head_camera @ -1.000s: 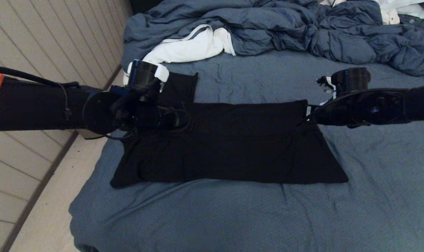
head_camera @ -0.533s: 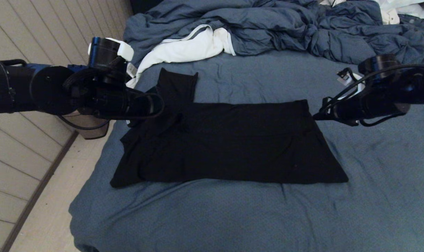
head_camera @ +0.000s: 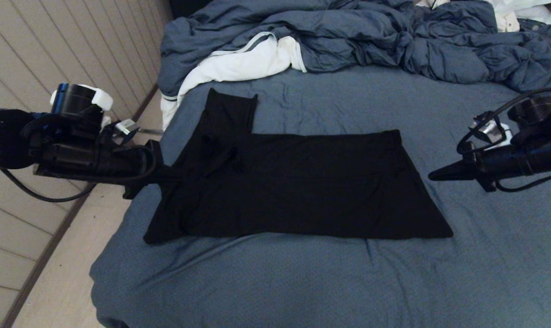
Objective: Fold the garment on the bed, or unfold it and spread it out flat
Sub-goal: Fold the black T-shirt
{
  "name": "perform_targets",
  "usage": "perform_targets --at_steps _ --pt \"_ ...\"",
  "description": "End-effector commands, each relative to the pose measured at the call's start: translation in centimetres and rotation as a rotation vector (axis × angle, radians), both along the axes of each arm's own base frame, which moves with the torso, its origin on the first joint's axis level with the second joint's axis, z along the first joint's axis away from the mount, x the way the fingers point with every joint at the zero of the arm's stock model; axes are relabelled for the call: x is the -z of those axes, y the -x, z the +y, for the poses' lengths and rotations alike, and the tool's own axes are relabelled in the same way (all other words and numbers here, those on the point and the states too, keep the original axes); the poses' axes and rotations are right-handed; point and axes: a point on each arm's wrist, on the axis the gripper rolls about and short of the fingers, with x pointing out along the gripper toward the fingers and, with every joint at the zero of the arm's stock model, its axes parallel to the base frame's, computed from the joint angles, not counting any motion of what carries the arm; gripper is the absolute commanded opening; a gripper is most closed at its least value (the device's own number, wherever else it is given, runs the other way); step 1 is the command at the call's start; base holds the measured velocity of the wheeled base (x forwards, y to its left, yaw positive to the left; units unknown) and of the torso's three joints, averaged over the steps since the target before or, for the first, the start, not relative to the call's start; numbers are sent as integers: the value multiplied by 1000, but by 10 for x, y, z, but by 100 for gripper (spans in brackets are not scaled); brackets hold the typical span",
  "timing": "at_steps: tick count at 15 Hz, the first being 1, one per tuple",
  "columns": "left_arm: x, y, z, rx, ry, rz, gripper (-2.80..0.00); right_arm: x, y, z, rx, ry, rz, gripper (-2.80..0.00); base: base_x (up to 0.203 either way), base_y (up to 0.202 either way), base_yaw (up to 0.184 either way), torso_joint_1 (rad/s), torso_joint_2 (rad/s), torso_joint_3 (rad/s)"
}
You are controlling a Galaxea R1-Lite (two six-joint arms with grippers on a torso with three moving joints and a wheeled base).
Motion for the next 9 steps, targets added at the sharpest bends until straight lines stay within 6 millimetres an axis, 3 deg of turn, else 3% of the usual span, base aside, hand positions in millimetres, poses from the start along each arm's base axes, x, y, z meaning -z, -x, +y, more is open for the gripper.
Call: perform_targets --at_steps 1,5,9 --pt "10 2 8 7 21 9 -280 19 11 -11 -26 -50 32 -280 0 0 0 0 0 0" --pt "25 3 8 29 30 -28 -280 23 33 -17 -32 -30 22 -280 0 0 0 0 0 0" --pt "29 6 11 22 31 -63 -280 27 34 -18 -47 -18 17 -280 0 0 0 0 0 0"
